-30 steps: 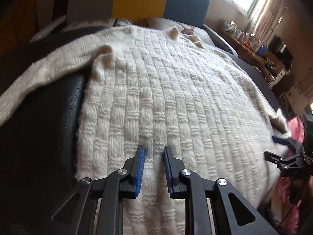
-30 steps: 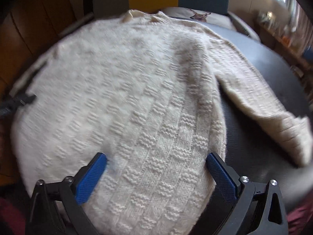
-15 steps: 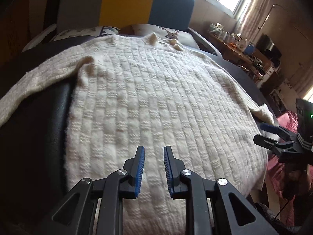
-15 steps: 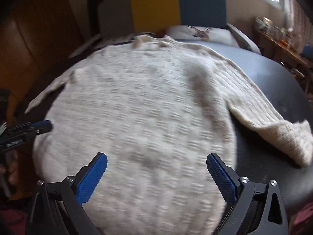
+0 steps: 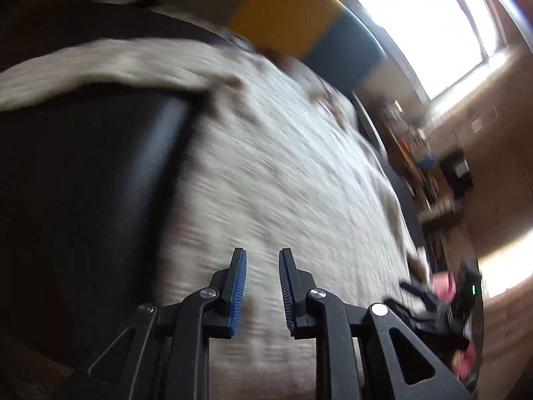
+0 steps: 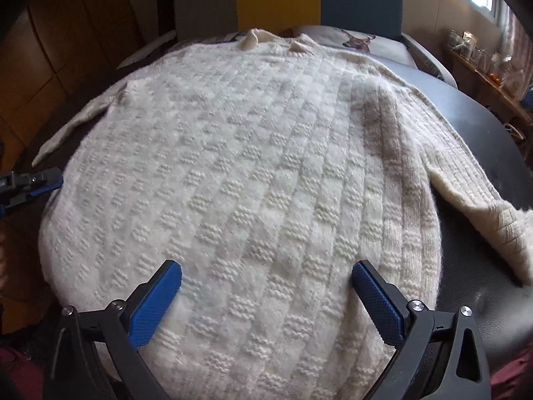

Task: Fold clothes

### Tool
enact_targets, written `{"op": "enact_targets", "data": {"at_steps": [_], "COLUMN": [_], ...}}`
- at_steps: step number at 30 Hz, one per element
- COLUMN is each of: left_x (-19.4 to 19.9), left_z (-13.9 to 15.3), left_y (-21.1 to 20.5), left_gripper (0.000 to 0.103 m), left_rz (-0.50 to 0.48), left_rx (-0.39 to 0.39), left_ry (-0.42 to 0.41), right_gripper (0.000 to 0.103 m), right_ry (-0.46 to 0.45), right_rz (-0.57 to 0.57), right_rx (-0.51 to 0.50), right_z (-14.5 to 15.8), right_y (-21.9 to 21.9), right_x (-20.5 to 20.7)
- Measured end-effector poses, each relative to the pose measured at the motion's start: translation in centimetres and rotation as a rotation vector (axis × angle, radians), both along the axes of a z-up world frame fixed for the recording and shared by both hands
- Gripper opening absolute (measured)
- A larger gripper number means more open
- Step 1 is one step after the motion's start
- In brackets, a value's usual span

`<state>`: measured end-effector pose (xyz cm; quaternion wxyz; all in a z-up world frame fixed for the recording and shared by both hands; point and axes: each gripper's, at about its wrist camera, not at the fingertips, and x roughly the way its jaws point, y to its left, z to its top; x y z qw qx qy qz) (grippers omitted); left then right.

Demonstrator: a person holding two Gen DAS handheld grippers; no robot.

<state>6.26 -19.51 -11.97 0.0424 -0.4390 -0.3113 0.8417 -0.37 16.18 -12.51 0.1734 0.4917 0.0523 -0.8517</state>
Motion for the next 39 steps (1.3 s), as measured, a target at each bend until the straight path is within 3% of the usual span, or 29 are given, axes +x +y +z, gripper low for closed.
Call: {"op": "enact_targets", "data": {"at_steps": [5, 8, 12, 20, 30, 32, 33, 34, 36, 39], "left_x": [4.4, 6.7, 7.9, 3.5, -2.0, -2.5, -2.7, -2.8, -2.8, -2.1], "left_z": [0.8, 0.7, 0.6, -0.8, -1.6, -1.6, -1.6, -1.7, -1.6, -0.2], "left_y": [-13.5, -19.7, -26.0, -31.5, -31.6, -30.8, -30.3, -30.0, -29.5, -29.2], "left_gripper": [0.021, 0.022, 0.025, 0.03, 0.042, 0.04, 0.03, 0.013, 0.006, 0.003], "left_rz": [0.383, 0.541, 0.665, 0.645, 0.517, 0.484, 0.468, 0.452, 0.451, 0.518], "left_rx": [-0.02, 0.005, 0.014, -0.017, -0.181, -0.242, -0.268, -0.275, -0.274, -0.3], "left_ry": [-0.021, -0.05, -0.077, -0.13, -0.192, -0.198, -0.199, -0.195, -0.176, -0.105], "right_gripper": [0.103, 0.103, 0.103, 0.103, 0.103, 0.103, 0.103, 0.103, 0.103, 0.103], "right_ry": [0.051, 0.046, 0.037, 0.046, 0.075, 0.078, 0.081, 0.085, 0.092, 0.095], "right_rz": [0.079, 0.14, 0.206, 0.315, 0.377, 0.379, 0.379, 0.378, 0.375, 0.355], "right_rx": [-0.03, -0.043, -0.06, -0.061, -0.073, -0.077, -0.074, -0.07, -0.056, -0.043], "right_z": [1.9, 2.1, 2.0, 3.0, 4.2, 4.4, 4.4, 4.5, 4.5, 4.3], "right_y": [-3.4, -6.4, -10.1, -16.5, -21.6, -22.3, -22.7, -23.1, -23.8, -24.5], "right_x": [-1.2, -2.4, -3.0, -5.0, -8.6, -9.3, -9.8, -10.3, -11.5, -13.6]}}
